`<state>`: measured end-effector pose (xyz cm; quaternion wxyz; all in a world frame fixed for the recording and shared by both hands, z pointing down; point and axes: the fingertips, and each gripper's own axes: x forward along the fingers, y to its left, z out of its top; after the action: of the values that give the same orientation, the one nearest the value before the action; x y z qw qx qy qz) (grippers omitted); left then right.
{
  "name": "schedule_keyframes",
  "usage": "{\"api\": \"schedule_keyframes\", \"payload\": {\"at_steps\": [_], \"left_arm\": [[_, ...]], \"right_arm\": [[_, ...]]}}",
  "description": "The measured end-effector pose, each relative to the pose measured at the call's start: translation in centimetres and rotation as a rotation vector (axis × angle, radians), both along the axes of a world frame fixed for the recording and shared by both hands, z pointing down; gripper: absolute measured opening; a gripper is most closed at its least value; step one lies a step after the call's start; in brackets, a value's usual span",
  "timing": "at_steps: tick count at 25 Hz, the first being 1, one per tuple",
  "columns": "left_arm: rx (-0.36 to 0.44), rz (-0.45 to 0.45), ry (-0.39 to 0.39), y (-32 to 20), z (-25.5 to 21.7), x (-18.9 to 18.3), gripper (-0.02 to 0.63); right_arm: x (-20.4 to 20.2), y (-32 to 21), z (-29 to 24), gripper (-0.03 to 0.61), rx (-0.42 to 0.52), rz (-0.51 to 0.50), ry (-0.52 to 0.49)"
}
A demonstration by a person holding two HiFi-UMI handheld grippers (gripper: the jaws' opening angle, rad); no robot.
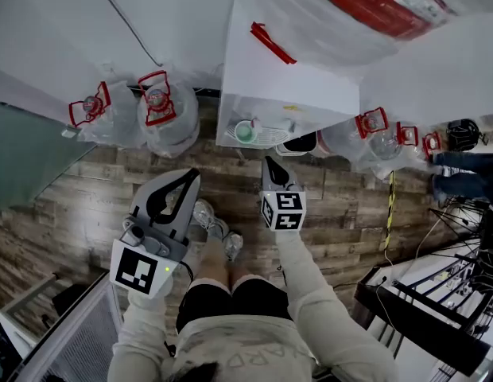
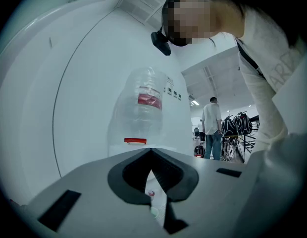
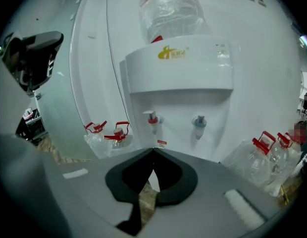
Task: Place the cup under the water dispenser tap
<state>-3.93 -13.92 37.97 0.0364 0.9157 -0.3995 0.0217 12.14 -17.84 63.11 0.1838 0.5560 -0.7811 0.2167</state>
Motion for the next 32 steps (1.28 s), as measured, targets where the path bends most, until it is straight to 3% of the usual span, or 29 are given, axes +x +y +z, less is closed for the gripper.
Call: {"api": "schedule_keyframes", "payload": {"at_steps": [21, 26, 29, 32], "left_arm": [[0.041, -0.002, 0.032, 5.0, -6.8, 0.6, 0.005], [0.132, 0.024, 0.053, 6.3, -9.2, 1.2, 0.005], [0.081, -0.002, 0.039, 7.2, -9.2, 1.1, 0.005], [0.109, 0.001, 0.019, 8.0, -9.7, 1.2, 0.005]], "right_arm": [[1.1, 7.2, -15.7, 0.009, 0.187, -0.001, 0.000], [1.3, 8.6, -18.7, 0.009, 0.233, -0.008, 0.006], [1.5, 9.7, -20.3, 0.009, 0.255, -0.007, 0.007], [1.7, 10.6, -21.8, 0.009, 0.277, -0.009, 0.008]]}}
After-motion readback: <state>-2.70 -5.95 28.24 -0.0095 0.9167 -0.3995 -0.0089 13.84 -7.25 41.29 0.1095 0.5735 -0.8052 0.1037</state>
